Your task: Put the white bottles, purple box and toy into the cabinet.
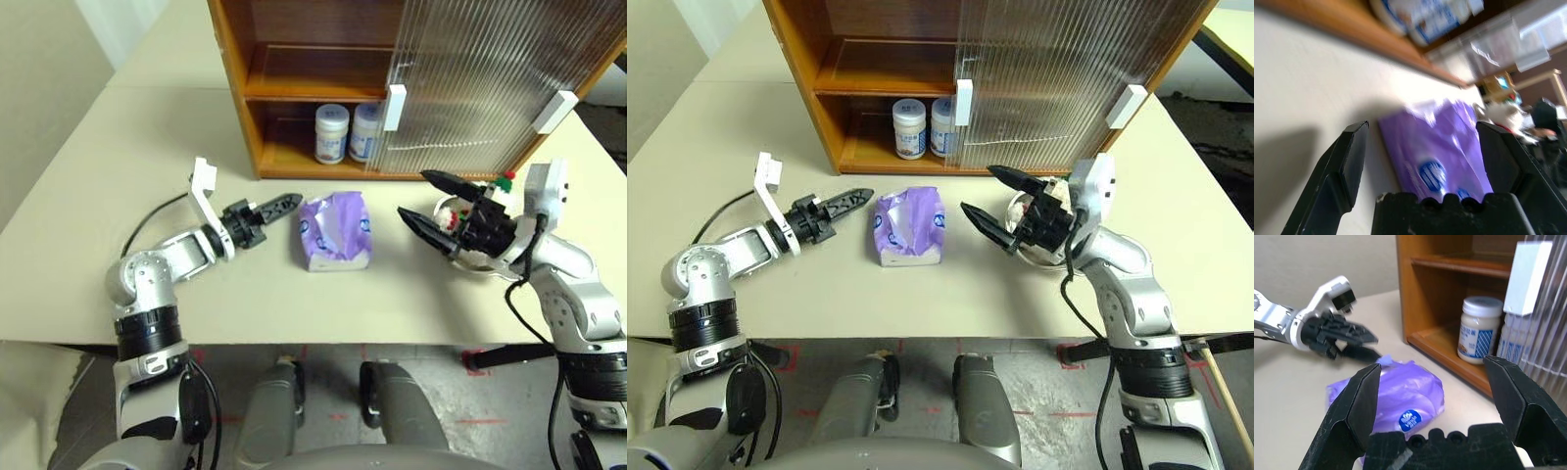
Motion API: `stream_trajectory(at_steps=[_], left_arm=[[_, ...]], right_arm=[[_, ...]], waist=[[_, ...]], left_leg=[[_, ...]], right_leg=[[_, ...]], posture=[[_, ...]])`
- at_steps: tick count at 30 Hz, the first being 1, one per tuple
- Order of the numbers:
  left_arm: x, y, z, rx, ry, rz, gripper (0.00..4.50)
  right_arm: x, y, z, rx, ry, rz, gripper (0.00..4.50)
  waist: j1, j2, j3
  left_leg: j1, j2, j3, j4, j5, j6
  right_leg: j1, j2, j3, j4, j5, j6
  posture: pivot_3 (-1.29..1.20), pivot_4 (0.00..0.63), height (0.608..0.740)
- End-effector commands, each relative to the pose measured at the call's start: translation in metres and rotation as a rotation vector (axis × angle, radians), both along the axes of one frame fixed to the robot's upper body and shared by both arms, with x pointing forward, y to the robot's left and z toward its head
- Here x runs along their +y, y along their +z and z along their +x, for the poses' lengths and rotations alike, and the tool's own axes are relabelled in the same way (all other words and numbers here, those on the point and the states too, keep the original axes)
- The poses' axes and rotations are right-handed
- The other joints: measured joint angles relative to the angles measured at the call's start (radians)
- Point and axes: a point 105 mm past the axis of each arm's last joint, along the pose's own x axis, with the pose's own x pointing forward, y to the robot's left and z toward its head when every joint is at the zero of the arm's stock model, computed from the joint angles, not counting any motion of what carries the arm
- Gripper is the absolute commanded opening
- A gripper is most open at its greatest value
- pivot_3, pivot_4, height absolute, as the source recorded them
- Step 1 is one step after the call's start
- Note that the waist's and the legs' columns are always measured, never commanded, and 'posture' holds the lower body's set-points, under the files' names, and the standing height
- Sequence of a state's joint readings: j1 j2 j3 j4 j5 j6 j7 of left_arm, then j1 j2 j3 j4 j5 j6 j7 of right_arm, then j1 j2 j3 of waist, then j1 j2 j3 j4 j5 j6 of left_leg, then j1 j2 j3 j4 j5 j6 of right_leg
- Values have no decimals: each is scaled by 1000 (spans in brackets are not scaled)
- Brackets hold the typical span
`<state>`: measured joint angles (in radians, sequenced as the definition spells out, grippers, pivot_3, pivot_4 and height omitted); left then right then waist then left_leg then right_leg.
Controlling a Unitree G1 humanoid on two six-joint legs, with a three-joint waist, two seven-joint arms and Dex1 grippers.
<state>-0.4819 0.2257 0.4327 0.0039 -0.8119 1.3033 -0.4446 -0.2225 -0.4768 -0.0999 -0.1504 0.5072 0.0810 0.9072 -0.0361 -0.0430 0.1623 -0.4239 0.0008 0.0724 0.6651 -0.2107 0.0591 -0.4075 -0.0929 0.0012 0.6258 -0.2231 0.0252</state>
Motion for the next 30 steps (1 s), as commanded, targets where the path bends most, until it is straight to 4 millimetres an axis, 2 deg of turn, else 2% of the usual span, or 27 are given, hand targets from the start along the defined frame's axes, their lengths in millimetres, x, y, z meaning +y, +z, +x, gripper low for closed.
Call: stream_trajectory(at_steps=[1, 3, 6, 9, 14, 16, 19, 28, 30], left_arm=[[-13, -10, -4, 78, -33, -32, 4473], [-26, -17, -7, 119, -52, -61, 4473], [-35, -28, -8, 158, -49, -44, 4473], [-37, -32, 1, 123, 4, 5, 3879], [-39, -33, 2, 112, 12, 6, 1900], [-40, -34, -1, 112, 4, 8, 1055], [-38, -33, -2, 91, -4, 5, 16], [-18, 1, 4, -25, 36, -86, 16], [-14, 17, 6, -64, 52, -141, 16]], right_arm=[[-8, 0, 2, -12, -41, -15, 4500], [-13, -4, 4, -8, -91, -30, 4500], [-15, -3, 4, -11, -114, -23, 4500], [-18, 0, 3, -27, -133, -36, 4500], [-29, 10, 10, -80, -203, -37, 4500], [-29, 13, 12, -91, -204, -37, 4500], [-29, 13, 14, -95, -198, -38, 4500], [-22, 11, 19, -103, -157, -37, 4500], [-19, 10, 20, -103, -142, -45, 4500]], waist=[[0, 1, -7], [1, 1, -14], [-1, 0, -22], [-4, 3, -30], [-11, 8, -41], [-15, 9, -45], [-23, 10, -55], [-30, 11, -75], [-28, 11, -80]], left_leg=[[0, 0, 0, 0, 0, 0], [1, 0, 0, 0, 0, -1], [1, 0, 0, 0, 1, -1], [1, 0, 0, 0, 1, -1], [2, 1, 0, 0, 0, -1], [2, 1, 0, 0, 0, -1], [2, 1, 0, 0, 0, -1], [2, 2, 0, 0, 0, -1], [2, 2, 0, 0, 0, -1]], right_leg=[[0, 0, 0, 0, 0, 0], [0, 0, 1, 0, 0, 0], [0, 0, 1, 0, 0, -1], [0, 1, 3, -1, 1, -2], [-1, 2, 4, -1, 2, -4], [-1, 2, 4, -1, 2, -4], [-1, 4, 4, -1, 2, -4], [-1, 5, 5, 0, 1, -5], [-1, 5, 5, 0, 1, -5]], posture=[[-71, 66, 740], [-87, 63, 740], [-98, 62, 740], [-118, 59, 740], [-123, 46, 740], [-118, 38, 740], [-108, 31, 740], [-81, 8, 740], [-67, 3, 740]])
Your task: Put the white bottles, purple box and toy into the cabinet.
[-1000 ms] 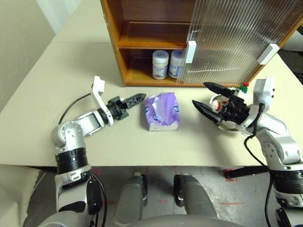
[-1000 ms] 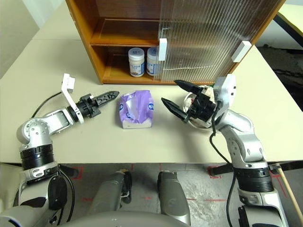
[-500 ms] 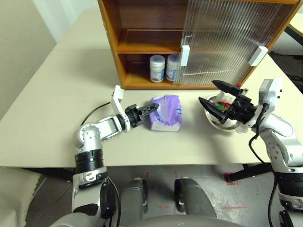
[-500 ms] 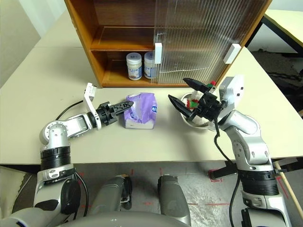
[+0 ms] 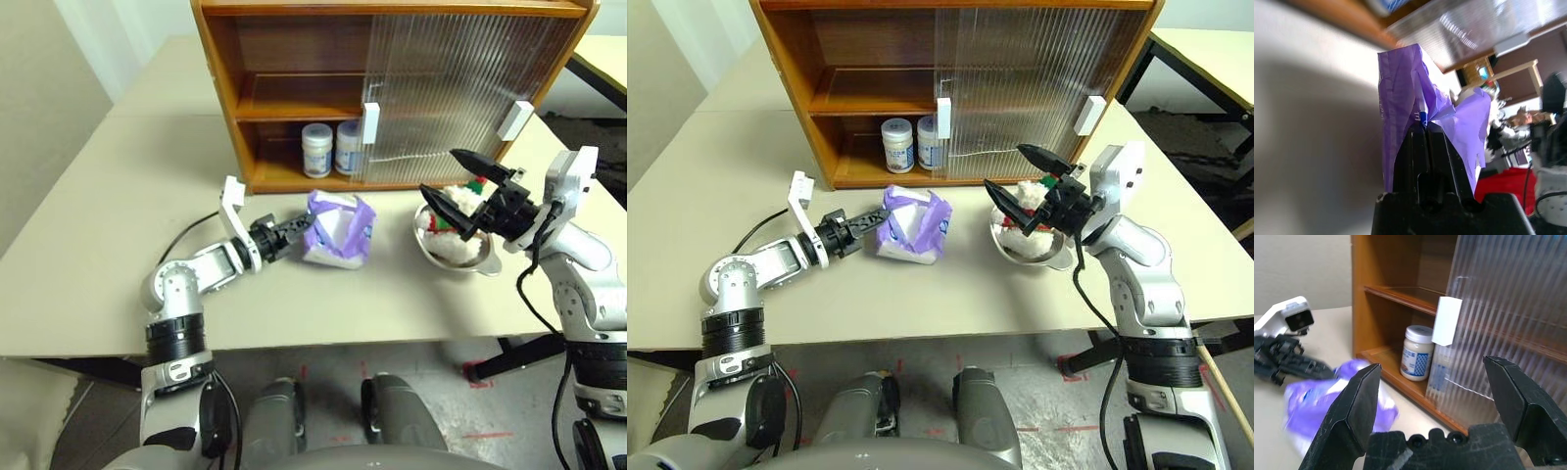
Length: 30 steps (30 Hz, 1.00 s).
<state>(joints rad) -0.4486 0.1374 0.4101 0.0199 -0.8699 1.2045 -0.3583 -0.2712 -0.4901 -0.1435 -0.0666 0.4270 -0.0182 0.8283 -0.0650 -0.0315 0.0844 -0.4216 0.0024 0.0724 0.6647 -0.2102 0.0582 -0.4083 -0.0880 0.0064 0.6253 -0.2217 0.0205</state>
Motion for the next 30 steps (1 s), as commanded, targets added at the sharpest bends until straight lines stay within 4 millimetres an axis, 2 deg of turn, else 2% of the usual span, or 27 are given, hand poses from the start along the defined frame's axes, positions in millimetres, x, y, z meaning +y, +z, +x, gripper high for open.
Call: stream_trajectory(at_steps=[1, 3, 10, 14, 17, 21, 25, 30], left_arm=[[7, 38, 4, -105, 25, -104, 16], [10, 58, 7, -144, 43, -166, 16], [6, 105, 13, -216, 82, -274, 16], [10, 129, 31, -231, 191, -327, 16], [6, 134, 47, -225, 262, -295, 16], [-5, 128, 62, -219, 345, -276, 16], [-10, 130, 75, -208, 439, -326, 16], [-8, 134, 90, -175, 554, -437, 16]], right_arm=[[5, -1, 2, -8, 30, -13, 4500], [6, -2, 3, -9, 35, -11, 4500], [10, -2, 4, -13, 58, 0, 4500], [11, 2, 3, -26, 61, 27, 4500], [13, 2, -1, -24, 69, 55, 4500], [24, -1, -3, -35, 86, 88, 4500], [35, 2, -5, -66, 84, 119, 4500], [41, 5, -7, -99, 85, 120, 4500]], waist=[[1, -1, -4], [3, -2, -7], [11, -3, -16], [23, -3, -16], [29, -2, -17], [29, -2, -18], [29, -3, -18], [28, -3, -18]], left_leg=[[0, 0, 0, 0, 0, 0], [0, 0, 0, 0, 0, 0], [1, -1, -1, 0, 0, 0], [1, 0, -1, 1, 0, 0], [1, -1, -1, 1, 0, 0], [2, -2, 0, 1, 0, 0], [1, -2, 0, 1, 1, -1], [0, -2, 0, 1, 2, 0]], right_leg=[[0, 0, 0, 0, 0, 0], [0, 0, 0, 0, 1, 0], [2, 0, 0, 0, 1, 1], [1, 1, 0, 0, 2, 0], [2, 2, 1, 0, 2, 0], [3, 2, 1, -1, 2, 0], [2, 2, 1, -1, 2, 0], [2, 2, 1, -2, 2, 0]], posture=[[-67, 3, 740], [-52, 0, 740], [-42, 1, 740], [-36, 9, 740], [-36, 9, 740], [-60, 15, 740], [-65, 16, 740], [-66, 18, 740]])
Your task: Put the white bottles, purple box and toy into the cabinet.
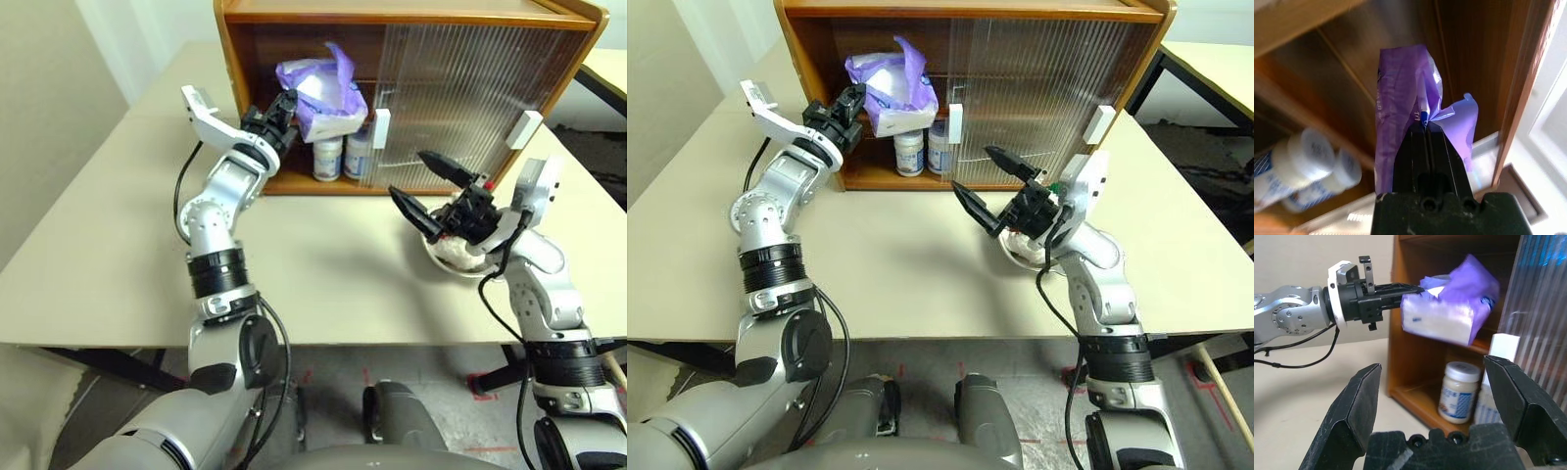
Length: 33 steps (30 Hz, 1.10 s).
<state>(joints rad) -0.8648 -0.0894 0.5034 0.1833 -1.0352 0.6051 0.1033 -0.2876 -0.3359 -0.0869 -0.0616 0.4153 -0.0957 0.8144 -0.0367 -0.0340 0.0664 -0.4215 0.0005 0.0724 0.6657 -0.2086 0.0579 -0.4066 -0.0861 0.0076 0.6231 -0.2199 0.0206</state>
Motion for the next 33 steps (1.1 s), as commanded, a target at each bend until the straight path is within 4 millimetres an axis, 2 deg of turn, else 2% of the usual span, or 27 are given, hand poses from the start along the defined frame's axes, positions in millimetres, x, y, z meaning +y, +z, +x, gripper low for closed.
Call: stream_trajectory(at_steps=[1, 8, 14, 17, 23, 27, 30, 33], left_arm=[[1, 2, 12, 26, 82, -74, 16], [-7, 1, 27, 43, 136, -104, 16], [-15, -6, 40, 89, 156, -145, 16], [-24, -4, 39, 90, 119, -142, 674], [-21, -8, 30, 107, 75, -105, 2975], [-19, -13, 12, 85, 0, 6, 4474], [-12, -20, 0, 58, -18, 118, 4474], [-9, -30, -14, 14, -66, 266, 3696]], right_arm=[[6, 6, -5, -49, 4, 1, 4500], [11, 12, -4, -52, -4, 63, 4500], [19, 6, -8, -42, 20, 21, 4500], [17, 5, -8, -42, 18, 15, 4500], [17, 4, -8, -39, 22, 6, 4500], [20, 1, -8, -32, 41, -1, 4500], [23, 1, -7, -30, 52, 4, 4500], [26, 0, -7, -16, 78, 19, 4500]], waist=[[0, 0, 0], [-1, 0, 0], [-1, 0, 0], [-2, 0, 0], [-5, 0, 0], [-6, 0, 0], [-3, 0, 0], [-3, 0, 0]], left_leg=[[0, 0, 0, 0, 0, 0], [0, 0, 0, 0, 0, 0], [-1, 0, 0, 0, 0, 1], [-1, 0, 0, 0, 0, 1], [-1, 0, 0, 0, 0, 1], [0, 1, 0, -1, 0, 1], [0, 1, 0, 0, 1, 1], [1, 1, 0, 0, 1, 1]], right_leg=[[0, 0, 0, 0, 0, 0], [0, 1, 0, -1, -1, 1], [1, 1, 0, -2, -2, 3], [1, 1, 0, -3, -2, 4], [0, 1, 0, -2, -2, 3], [1, 1, 0, -2, -2, 3], [0, 1, 0, 0, -2, 3], [0, 1, 0, 1, -1, 2]], posture=[[-74, 21, 740], [-78, 26, 740], [-84, 26, 740], [-87, 24, 740], [-76, 26, 740], [-57, 27, 740], [-48, 30, 740], [-40, 31, 740]])
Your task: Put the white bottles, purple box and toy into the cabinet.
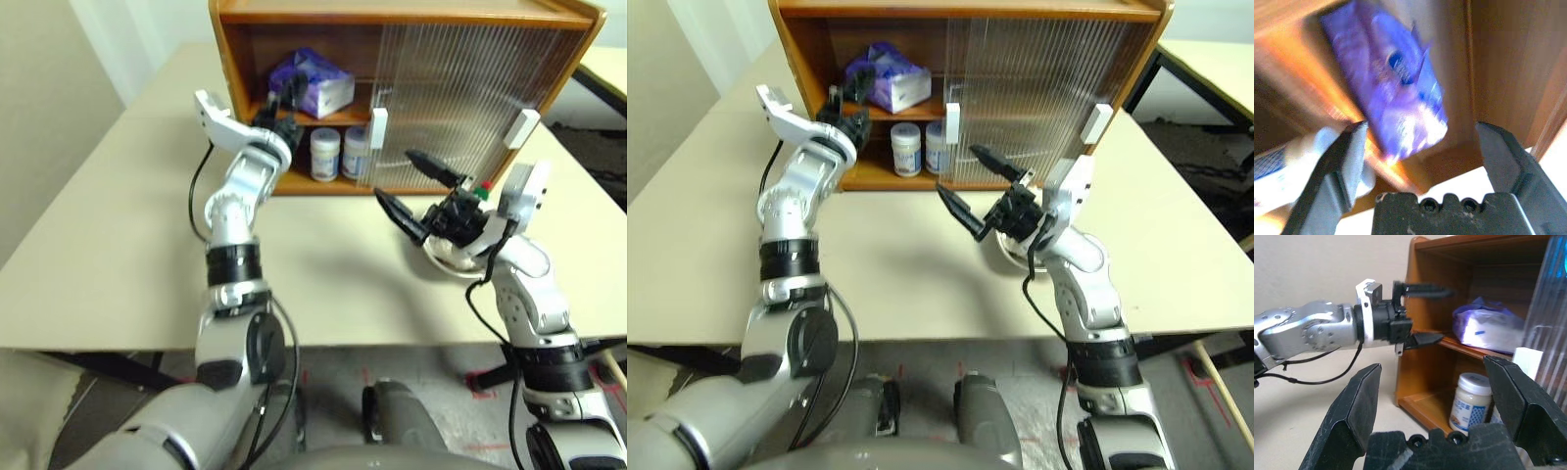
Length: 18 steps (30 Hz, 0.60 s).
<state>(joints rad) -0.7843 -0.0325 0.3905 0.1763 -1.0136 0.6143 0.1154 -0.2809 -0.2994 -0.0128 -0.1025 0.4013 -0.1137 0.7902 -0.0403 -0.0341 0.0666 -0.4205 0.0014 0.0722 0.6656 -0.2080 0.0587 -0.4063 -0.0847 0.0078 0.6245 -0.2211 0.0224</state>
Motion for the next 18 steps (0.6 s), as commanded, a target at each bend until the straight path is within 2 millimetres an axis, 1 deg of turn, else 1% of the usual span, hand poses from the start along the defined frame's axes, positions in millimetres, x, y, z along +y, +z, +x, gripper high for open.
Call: stream_trajectory(at_steps=[1, 2, 3, 4, 5, 9, 11, 15, 18], left_arm=[[-9, -5, -17, -84, -101, 231, 3394], [-14, -8, -21, -141, -136, 379, 2908], [-20, -11, -26, -213, -180, 559, 2555], [-25, -15, -30, -267, -215, 681, 2165], [-29, -18, -30, -303, -234, 756, 1733], [-36, -17, -20, -373, -212, 825, 151], [-37, -17, -13, -398, -192, 876, 64], [-35, -15, 0, -402, -151, 859, 64], [-29, -13, 11, -417, -118, 866, 64]], right_arm=[[3, -1, 1, 7, 25, 6, 4500], [4, -1, 1, 7, 27, 4, 4500], [4, -1, 1, 6, 30, 4, 4500], [5, -1, 1, 6, 31, 4, 4500], [5, -2, 2, 7, 33, 5, 4500], [6, -4, 0, 12, 35, 3, 4500], [6, -5, -1, 14, 32, 1, 4500], [4, -7, -4, 15, 24, -5, 4500], [-1, -2, -3, 12, 0, 24, 4500]], waist=[[1, 0, 0], [0, 0, 0], [0, 1, 0], [0, 1, 0], [3, 1, 0], [6, 2, 0], [3, 3, 0], [-2, 3, 0], [-10, 4, 0]], left_leg=[[1, 0, 0, 0, 0, 0], [1, 0, 0, 0, 0, 0], [1, 0, 0, 0, 1, -1], [2, 0, 0, -1, 1, -1], [2, 0, 0, -1, 1, -2], [1, 1, 1, -1, 1, -2], [-1, 1, 1, -1, 1, -2], [-1, 2, 1, -3, 1, -2], [-1, 3, 1, -3, 1, -2]], right_leg=[[0, 0, 0, 0, 0, 0], [0, 0, 0, 1, 0, 0], [0, 0, 0, 1, 0, -1], [0, 0, 0, 2, 0, -2], [0, 0, -1, 2, -1, -3], [0, -2, -1, -1, -3, -9], [-1, -3, -1, -3, -1, -11], [-2, -2, -1, -3, -1, -10], [-3, -1, -2, -1, 0, -8]], posture=[[-40, 31, 740], [-40, 31, 740], [-40, 31, 740], [-35, 33, 740], [-39, 33, 740], [-60, 30, 740], [-68, 30, 740], [-110, 21, 740], [-142, 14, 740]])
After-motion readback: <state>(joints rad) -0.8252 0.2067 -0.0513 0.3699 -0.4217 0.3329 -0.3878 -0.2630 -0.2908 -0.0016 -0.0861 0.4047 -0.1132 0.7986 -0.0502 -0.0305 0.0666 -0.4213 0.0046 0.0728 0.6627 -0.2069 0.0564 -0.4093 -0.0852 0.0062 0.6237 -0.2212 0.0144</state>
